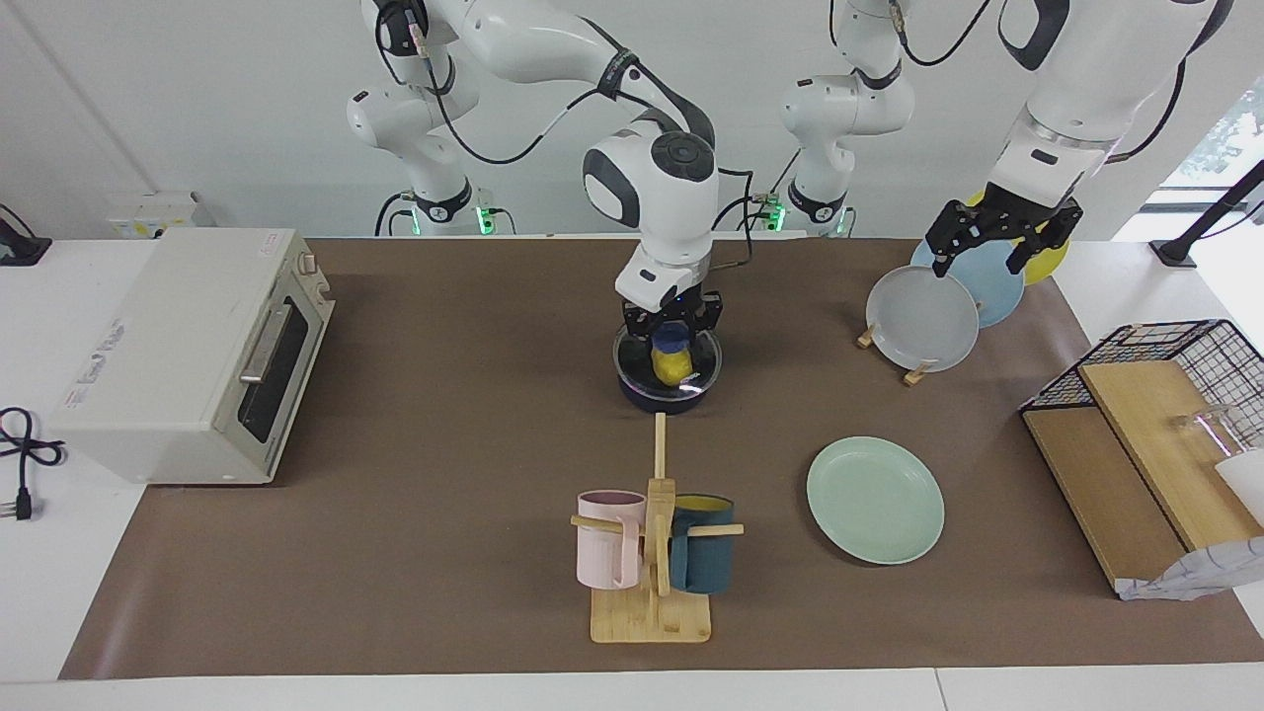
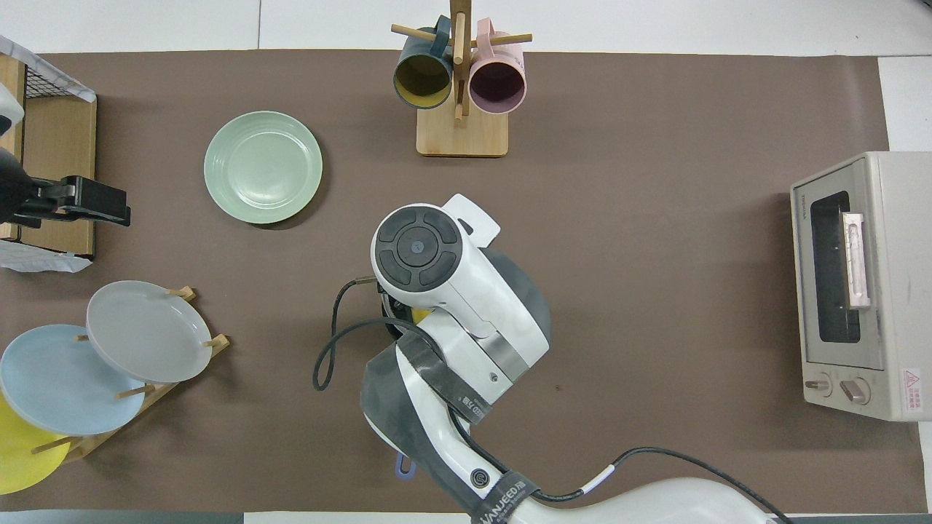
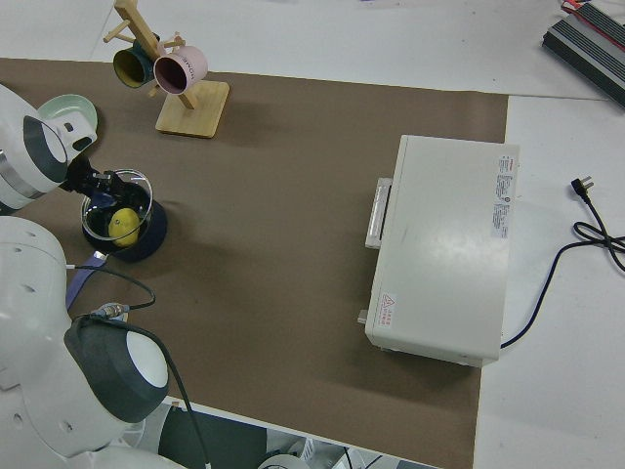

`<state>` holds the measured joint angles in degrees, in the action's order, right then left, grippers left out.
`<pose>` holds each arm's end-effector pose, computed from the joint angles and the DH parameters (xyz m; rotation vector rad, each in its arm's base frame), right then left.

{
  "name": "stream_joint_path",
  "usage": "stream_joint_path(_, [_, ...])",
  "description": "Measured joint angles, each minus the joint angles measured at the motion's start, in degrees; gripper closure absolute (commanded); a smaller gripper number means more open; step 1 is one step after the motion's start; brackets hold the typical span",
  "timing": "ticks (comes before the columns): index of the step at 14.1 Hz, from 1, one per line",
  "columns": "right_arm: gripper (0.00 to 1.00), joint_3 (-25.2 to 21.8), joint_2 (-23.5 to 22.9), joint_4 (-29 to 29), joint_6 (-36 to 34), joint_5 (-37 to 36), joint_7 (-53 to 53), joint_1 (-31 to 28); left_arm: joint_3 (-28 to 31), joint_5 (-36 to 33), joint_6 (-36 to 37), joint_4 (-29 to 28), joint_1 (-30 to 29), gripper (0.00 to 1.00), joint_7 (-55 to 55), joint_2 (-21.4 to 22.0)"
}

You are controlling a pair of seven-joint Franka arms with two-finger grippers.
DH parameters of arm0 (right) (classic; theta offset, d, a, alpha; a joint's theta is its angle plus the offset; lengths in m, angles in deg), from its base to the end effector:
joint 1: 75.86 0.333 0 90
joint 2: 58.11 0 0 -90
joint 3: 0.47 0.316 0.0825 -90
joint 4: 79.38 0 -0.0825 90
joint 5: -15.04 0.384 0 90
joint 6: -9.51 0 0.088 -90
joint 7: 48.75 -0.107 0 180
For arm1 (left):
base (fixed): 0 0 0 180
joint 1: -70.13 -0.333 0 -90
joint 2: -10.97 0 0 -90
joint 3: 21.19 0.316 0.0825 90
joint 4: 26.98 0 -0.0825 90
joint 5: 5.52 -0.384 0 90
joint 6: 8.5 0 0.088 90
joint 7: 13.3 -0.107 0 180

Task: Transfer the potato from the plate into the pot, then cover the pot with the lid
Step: 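Lower the glass lid onto the pot with the right gripper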

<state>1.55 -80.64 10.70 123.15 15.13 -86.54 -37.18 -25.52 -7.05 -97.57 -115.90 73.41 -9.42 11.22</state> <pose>0.5124 0.4370 0.4165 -3.1176 -0.0738 -0.0073 0.5474 -0.0703 0.6344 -3.1137 0.1006 -0.0150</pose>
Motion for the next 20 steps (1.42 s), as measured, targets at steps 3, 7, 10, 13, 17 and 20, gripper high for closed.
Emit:
stream_joint_path(3, [1.0,0.06,0.12,0.82,-0.01,0.04,-0.73,0.0,-0.31,0.0,0.42,0.0,0.02,0.0,0.0,0.0])
stream_joint_path(7, [1.0,0.28,0.36,1.16,-0.01,0.04,-2.68,0.01,-0.47,0.0,1.36,0.0,0.03,0.0,0.0,0.0])
stream_joint_path(10, [1.0,0.28,0.37,1.19,-0.01,0.04,-2.79,0.01,-0.63,0.18,1.48,0.0,0.04,0.0,0.04,0.0])
stream_joint_path(13, [1.0,0.35,0.39,1.2,-0.01,0.04,-4.56,0.02,-0.69,1.72,1.47,0.0,0.06,0.0,1.29,0.0])
stream_joint_path(17, [1.0,0.75,0.4,1.24,-0.01,0.04,-4.99,0.13,-0.71,2.2,1.45,0.0,0.07,0.0,1.73,0.0])
stream_joint_path(20, [1.0,0.85,0.41,1.29,0.0,0.05,-5.04,0.16,-0.71,2.25,1.45,0.0,0.07,0.0,1.79,0.0])
